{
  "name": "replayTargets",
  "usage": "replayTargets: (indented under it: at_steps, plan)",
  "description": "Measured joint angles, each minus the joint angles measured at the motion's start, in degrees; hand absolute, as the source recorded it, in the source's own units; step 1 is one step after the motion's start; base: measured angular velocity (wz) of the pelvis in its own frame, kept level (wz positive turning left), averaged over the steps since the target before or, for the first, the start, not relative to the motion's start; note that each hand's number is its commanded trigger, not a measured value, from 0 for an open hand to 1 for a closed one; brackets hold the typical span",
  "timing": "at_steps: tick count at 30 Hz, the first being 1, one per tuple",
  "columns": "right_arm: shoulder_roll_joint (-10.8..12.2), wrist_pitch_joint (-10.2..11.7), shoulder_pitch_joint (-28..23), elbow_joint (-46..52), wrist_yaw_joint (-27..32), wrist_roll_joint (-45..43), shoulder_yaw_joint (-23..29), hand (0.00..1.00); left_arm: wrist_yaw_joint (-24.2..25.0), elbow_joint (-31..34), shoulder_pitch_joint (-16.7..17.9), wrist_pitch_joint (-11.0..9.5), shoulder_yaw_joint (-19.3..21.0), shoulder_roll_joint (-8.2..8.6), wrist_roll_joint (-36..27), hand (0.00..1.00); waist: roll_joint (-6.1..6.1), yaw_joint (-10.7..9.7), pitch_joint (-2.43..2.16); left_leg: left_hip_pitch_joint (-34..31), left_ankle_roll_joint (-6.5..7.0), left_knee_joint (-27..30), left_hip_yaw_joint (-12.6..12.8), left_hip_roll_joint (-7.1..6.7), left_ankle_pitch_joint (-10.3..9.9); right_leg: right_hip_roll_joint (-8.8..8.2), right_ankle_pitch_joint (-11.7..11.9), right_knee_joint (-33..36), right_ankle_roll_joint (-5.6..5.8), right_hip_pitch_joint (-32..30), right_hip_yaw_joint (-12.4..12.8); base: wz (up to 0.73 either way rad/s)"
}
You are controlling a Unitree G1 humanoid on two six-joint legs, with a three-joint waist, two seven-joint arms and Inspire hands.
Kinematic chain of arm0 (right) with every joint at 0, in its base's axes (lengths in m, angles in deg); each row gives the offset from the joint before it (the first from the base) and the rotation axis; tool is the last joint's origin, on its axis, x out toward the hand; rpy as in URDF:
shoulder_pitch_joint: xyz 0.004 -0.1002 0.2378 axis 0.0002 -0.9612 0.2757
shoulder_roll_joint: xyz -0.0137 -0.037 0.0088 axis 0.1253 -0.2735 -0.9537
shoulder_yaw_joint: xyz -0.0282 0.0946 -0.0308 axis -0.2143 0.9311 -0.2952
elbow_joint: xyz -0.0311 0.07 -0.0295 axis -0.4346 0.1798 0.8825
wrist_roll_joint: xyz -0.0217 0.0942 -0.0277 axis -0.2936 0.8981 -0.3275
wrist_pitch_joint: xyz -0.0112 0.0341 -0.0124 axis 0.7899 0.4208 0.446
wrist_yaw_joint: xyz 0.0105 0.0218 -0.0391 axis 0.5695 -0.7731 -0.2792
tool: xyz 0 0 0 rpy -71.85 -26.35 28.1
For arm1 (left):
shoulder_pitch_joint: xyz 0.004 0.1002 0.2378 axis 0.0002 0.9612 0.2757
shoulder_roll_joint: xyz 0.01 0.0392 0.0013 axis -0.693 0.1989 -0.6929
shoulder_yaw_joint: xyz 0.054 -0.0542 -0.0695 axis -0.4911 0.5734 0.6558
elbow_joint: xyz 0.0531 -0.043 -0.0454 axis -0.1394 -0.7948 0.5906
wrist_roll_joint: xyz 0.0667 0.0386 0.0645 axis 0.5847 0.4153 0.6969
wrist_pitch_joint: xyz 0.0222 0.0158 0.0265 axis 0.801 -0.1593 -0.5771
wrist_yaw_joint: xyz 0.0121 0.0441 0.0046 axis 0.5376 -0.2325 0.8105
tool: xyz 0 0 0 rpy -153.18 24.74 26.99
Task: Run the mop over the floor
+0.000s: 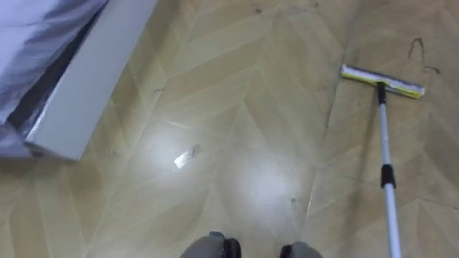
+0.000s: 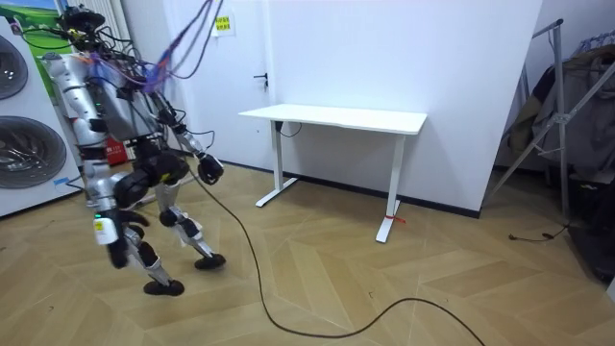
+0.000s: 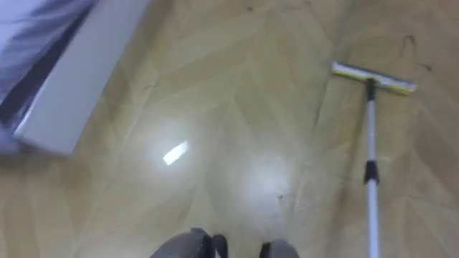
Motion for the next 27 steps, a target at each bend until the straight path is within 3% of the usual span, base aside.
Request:
replayTargets:
  at_steps: [1,2,3,5,8,9,10,12,13,14,15,16,17,18,19,20,22,24,25,27]
  plan:
    - [1.0,-0.4,0.1,0.0,0.3,-1.2,0.1,1.0,-0.9,-0.1,0.0,0.0,0.1,0.38,-0.1,0.0,-0.01,-0.1,0.01,1.2,-0.77,0.0,-0.4,-0.05,-1.3,-0.02,3.8,-3.6,0.26,0.8,-0.4,-0.49]
    - [1.2,-0.8,0.3,0.2,0.5,-1.3,0.1,1.0,-1.2,-0.2,0.0,0.0,0.0,0.71,-0.1,0.0,-0.32,-0.2,0.21,1.8,-1.18,0.2,-0.6,0.11,-1.8,-0.1,5.0,-3.9,0.21,1.5,-1.0,-0.27]
    - [1.3,-1.9,1.2,0.3,0.7,-2.1,0.8,1.0,-1.3,-0.2,-0.1,0.0,0.0,1.32,-0.2,0.0,0.59,-0.2,0.05,2.6,-1.96,0.7,-1.5,0.55,-2.4,-0.11,4.9,-3.9,-0.98,2.9,-2.6,0.0]
    - [1.1,-3.3,4.5,-0.1,1.3,-3.4,2.4,1.0,-1.2,-0.2,-0.2,0.2,0.0,1.41,-1.4,0.0,0.8,-0.2,0.11,3.4,-2.65,2.0,-1.7,0.93,-2.8,-0.12,3.5,-3.2,-1.64,4.4,-4.0,0.2]
    - [-2.1,-4.4,14.1,-1.0,2.2,-6.0,3.7,1.0,-1.5,-0.7,-0.2,1.1,-0.3,1.02,-3.9,0.0,-0.07,1.1,0.62,0.6,-3.86,11.1,-1.5,1.99,-2.1,-0.8,-1.2,1.1,-2.64,4.8,-4.9,0.23]
    - [-4.1,-3.9,18.2,-0.9,2.5,-6.4,3.7,1.0,-1.5,-1.1,-0.1,1.6,-1.2,0.35,-5.7,0.0,-0.5,1.8,0.9,-2.0,-5.93,17.1,-1.6,2.84,-0.2,-0.85,-3.3,3.3,-2.44,4.8,-5.2,0.32]
    - [-5.7,-2.7,21.8,-0.3,2.5,-6.5,3.3,1.0,-1.5,-1.1,0.0,2.0,-1.9,-0.63,-6.0,0.0,-1.2,2.2,1.04,-4.9,-6.52,22.3,-1.1,3.78,2.8,-0.3,-4.7,4.8,-2.99,5.0,-5.0,0.38]
    - [-7.2,-0.8,24.8,2.0,2.5,-5.5,2.8,1.0,-1.6,-0.9,0.1,2.0,-2.4,-1.92,-5.8,0.0,-2.14,3.3,1.08,-8.6,-5.88,21.9,-0.3,4.52,2.5,1.08,-5.8,5.6,-4.07,5.2,-4.5,0.51]
    - [-8.1,0.0,27.1,3.5,2.4,-4.7,3.0,1.0,-1.1,-0.6,0.1,2.0,-2.3,-2.64,-5.7,0.0,-3.08,4.3,1.49,-10.7,-5.5,17.3,0.5,4.85,2.3,1.62,-6.3,5.5,-3.99,5.4,-3.9,0.44]
    - [-8.5,0.3,27.9,4.2,2.4,-4.2,3.0,1.0,-0.7,-0.4,0.2,2.1,-2.3,-2.97,-5.6,0.0,-3.39,4.9,1.43,-11.4,-5.66,14.2,1.0,4.83,2.4,2.22,-6.3,5.2,-3.7,5.6,-3.1,0.31]
    - [-8.7,1.3,28.7,5.0,2.0,-2.9,3.7,1.0,0.1,-0.2,0.7,2.2,-2.2,-3.27,-5.6,0.0,-3.52,5.4,1.2,-11.8,-5.78,6.6,1.4,4.52,3.3,3.23,-6.5,3.7,-3.62,6.9,-2.0,0.25]
    - [-8.5,1.6,28.6,5.0,1.7,-2.2,3.9,1.0,0.7,-0.3,0.8,2.2,-2.2,-3.38,-5.6,0.0,-3.63,5.4,1.18,-11.7,-4.71,3.5,1.2,4.08,5.4,3.49,-6.7,2.8,-3.58,8.0,-1.5,0.38]
    - [-7.8,1.7,27.7,4.7,1.3,-0.2,3.9,1.0,1.8,-0.4,1.5,2.3,-2.2,-3.58,-5.6,0.0,-4.14,5.4,0.89,-10.2,-3.36,1.1,1.3,3.19,8.0,3.89,-7.4,1.1,-2.75,10.2,0.1,0.46]
    - [-7.7,1.7,25.6,4.4,0.4,2.0,3.9,1.0,2.7,-0.3,1.4,2.3,-2.2,-3.24,-5.5,0.0,-3.87,5.3,0.87,-8.2,-1.17,0.5,2.5,3.22,7.7,3.9,-7.7,-0.2,-2.21,12.2,1.1,0.44]
    - [-7.7,1.7,23.1,3.9,-0.3,3.3,3.7,1.0,3.2,-0.5,1.1,2.3,-2.2,-2.76,-5.0,0.0,-3.64,5.5,0.88,-6.7,0.21,0.7,4.2,3.32,6.5,3.61,-7.2,1.1,-1.39,12.8,2.6,0.26]
    - [-7.7,1.8,21.9,3.2,-0.5,3.5,3.6,1.0,3.2,-1.0,0.9,2.3,-2.1,-2.33,-4.8,0.0,-3.35,5.4,0.88,-6.0,0.78,0.9,5.0,3.22,5.7,3.09,-6.7,2.7,-0.37,12.7,2.9,0.08]
    - [-7.7,2.0,16.0,1.1,0.2,2.7,2.4,1.0,3.1,-1.6,-1.3,1.5,-1.4,-1.13,-3.1,0.0,-1.29,4.9,0.66,-3.9,2.13,0.8,5.9,2.02,3.5,1.53,-2.3,9.0,1.24,10.8,2.3,-0.07]
    - [-6.5,1.9,11.6,0.8,1.6,1.2,2.0,1.0,2.6,-1.4,-2.6,-0.1,-0.8,-1.23,-3.2,0.0,-0.44,4.5,0.43,-2.8,2.26,-0.4,4.9,0.93,2.5,0.76,0.1,12.3,1.38,7.2,2.7,-0.45]
    - [-5.7,1.8,9.8,0.6,2.3,0.9,1.4,1.0,1.8,-1.4,-3.1,-0.7,-0.9,-1.08,-3.2,0.0,0.93,3.9,0.38,-2.6,1.9,-0.5,3.0,0.54,2.0,0.91,-0.2,12.4,1.13,4.0,2.3,-0.66]
    - [-4.5,1.8,8.3,0.0,3.3,-0.6,1.1,1.0,0.6,-1.5,-2.9,-0.8,-0.9,-0.64,-3.2,0.0,2.06,2.4,0.28,-1.3,1.53,-2.3,0.5,-0.39,1.9,0.92,-0.3,7.1,0.76,0.2,1.7,-0.68]
